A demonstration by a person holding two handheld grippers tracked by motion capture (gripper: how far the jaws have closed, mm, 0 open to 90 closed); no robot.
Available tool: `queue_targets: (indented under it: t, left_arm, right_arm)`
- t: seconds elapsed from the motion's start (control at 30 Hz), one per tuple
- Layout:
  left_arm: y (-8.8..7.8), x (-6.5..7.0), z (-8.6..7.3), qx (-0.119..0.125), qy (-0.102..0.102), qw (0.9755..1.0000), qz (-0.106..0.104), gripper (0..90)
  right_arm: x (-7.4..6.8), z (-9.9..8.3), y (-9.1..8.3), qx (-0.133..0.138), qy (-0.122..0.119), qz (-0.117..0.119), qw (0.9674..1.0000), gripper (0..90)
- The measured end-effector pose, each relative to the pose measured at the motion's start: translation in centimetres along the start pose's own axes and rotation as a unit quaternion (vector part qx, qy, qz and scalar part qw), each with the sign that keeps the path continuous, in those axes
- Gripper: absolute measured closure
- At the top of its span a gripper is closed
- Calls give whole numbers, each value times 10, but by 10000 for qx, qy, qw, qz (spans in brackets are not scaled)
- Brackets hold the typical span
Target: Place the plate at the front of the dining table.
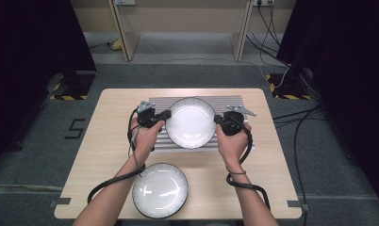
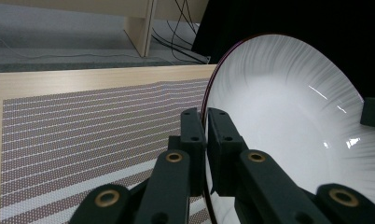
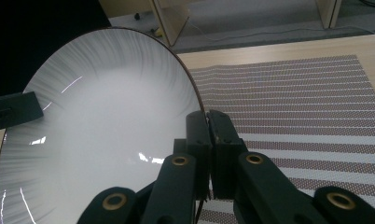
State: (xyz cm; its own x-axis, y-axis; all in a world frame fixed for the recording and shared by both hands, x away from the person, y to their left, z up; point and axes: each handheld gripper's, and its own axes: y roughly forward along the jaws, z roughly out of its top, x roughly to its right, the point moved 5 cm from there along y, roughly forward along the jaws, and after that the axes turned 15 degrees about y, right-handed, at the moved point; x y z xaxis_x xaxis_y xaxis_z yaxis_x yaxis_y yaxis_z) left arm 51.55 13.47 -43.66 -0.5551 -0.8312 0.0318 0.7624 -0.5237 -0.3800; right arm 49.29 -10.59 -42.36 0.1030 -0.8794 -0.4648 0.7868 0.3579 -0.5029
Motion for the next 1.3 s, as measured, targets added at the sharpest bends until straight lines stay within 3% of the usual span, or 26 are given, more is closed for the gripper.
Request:
queue_targets:
  t: [1.3]
  left_arm:
    - [19, -8, 1, -148, -27, 9998, 88, 849]
  right_arm:
    - [6, 5, 18, -31, 102, -89, 9999, 883]
